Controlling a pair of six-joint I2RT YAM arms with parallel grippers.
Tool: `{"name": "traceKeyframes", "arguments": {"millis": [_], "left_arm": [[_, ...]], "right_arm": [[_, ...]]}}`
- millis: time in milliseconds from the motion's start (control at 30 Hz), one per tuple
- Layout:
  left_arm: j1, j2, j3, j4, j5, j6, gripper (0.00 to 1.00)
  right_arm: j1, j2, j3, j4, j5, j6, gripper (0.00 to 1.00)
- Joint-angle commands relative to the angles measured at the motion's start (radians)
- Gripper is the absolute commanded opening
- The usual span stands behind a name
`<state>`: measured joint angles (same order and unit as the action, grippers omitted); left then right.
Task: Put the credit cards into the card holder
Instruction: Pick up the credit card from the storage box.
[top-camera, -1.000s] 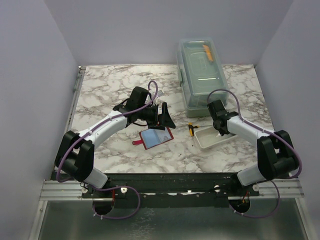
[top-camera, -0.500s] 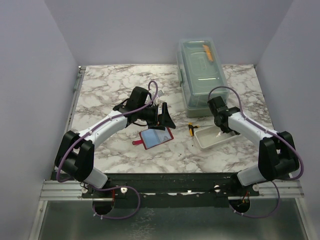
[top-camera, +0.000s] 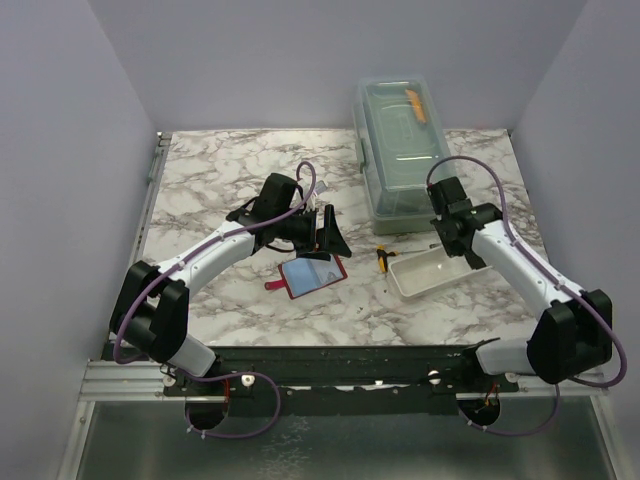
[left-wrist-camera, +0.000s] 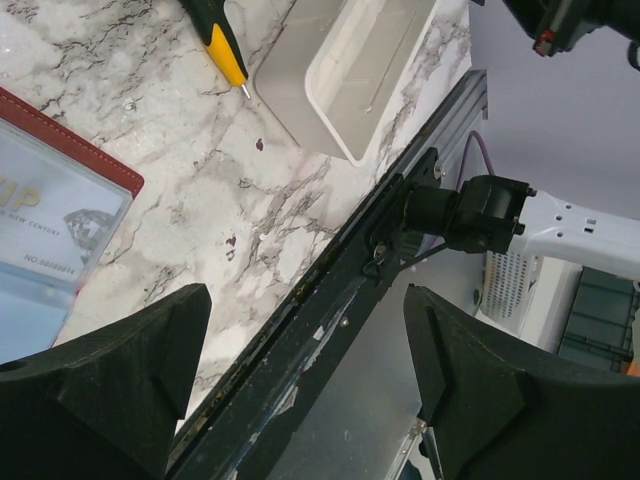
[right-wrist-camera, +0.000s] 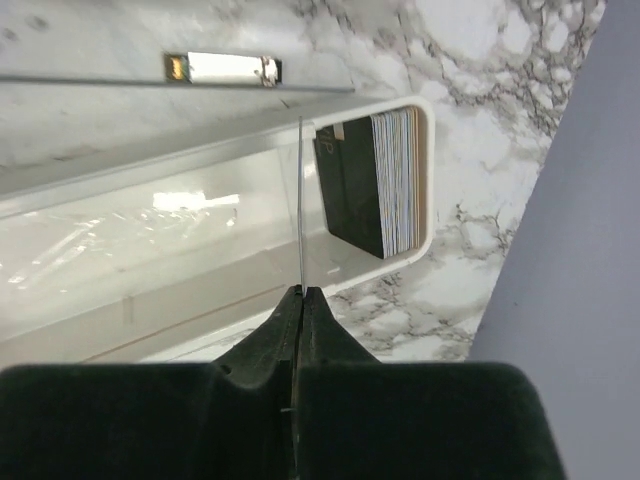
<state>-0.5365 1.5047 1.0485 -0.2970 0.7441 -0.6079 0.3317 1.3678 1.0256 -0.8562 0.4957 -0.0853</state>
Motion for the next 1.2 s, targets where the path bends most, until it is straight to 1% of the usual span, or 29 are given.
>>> {"name": "traceKeyframes", "arguments": {"millis": [0,67,100,133,167,233,267,333,433,533,600,700,767,833,933,1000,1167], "left_arm": [[0.002,-0.010,-0.002,0.012,-0.018,-0.033,0.85],[0.003,-0.018,-0.005,0.013,-0.028,-0.066,0.85],[0.003,-0.024,-0.008,0.016,-0.031,-0.085,0.84],[0.002,-0.032,-0.012,0.022,-0.037,-0.107,0.83],[0.003,-0.042,-0.018,0.032,-0.049,-0.133,0.83],[0.003,-0.074,-0.040,0.076,-0.080,-0.192,0.82],[0.003,-0.096,-0.077,0.124,-0.098,-0.230,0.82],[0.002,-0.152,-0.152,0.259,-0.125,-0.309,0.82],[0.003,-0.224,-0.277,0.482,-0.164,-0.446,0.82],[0.002,-0.293,-0.384,0.668,-0.195,-0.547,0.82],[-0.004,-0.341,-0.423,0.750,-0.210,-0.572,0.83],[-0.011,-0.386,-0.431,0.801,-0.200,-0.571,0.83],[-0.011,-0.394,-0.421,0.813,-0.169,-0.572,0.83],[-0.011,-0.402,-0.418,0.817,-0.162,-0.574,0.82],[-0.011,-0.414,-0.421,0.820,-0.171,-0.578,0.77],[-0.011,-0.412,-0.418,0.820,-0.170,-0.578,0.72],[-0.002,-0.394,-0.398,0.820,-0.142,-0.559,0.57]], "right_arm": [[-0.004,-0.067,0.085,-0.057,-0.144,0.064,0.00],[-0.005,-0.082,0.131,-0.084,-0.190,0.098,0.00],[-0.004,-0.097,0.150,-0.086,-0.245,0.115,0.00],[-0.004,-0.111,0.164,-0.078,-0.320,0.127,0.00],[0.002,-0.131,0.173,-0.065,-0.458,0.136,0.00],[0.047,-0.168,0.170,-0.021,-0.671,0.176,0.00],[0.065,-0.184,0.159,0.014,-0.772,0.199,0.00],[0.074,-0.197,0.134,0.092,-0.917,0.271,0.00],[0.078,-0.187,0.087,0.288,-1.046,0.446,0.00],[0.081,-0.211,0.024,0.559,-1.146,0.640,0.00],[0.081,-0.204,0.010,0.673,-1.208,0.713,0.00],[0.081,-0.134,0.021,0.761,-1.358,0.762,0.00],[0.081,-0.103,0.015,0.815,-1.424,0.789,0.00],[0.080,-0.091,-0.015,0.906,-1.491,0.823,0.00],[0.082,-0.076,-0.029,0.937,-1.535,0.827,0.00],[0.084,-0.075,-0.036,0.938,-1.552,0.820,0.00],[0.090,-0.072,-0.044,0.887,-1.580,0.772,0.00]]}}
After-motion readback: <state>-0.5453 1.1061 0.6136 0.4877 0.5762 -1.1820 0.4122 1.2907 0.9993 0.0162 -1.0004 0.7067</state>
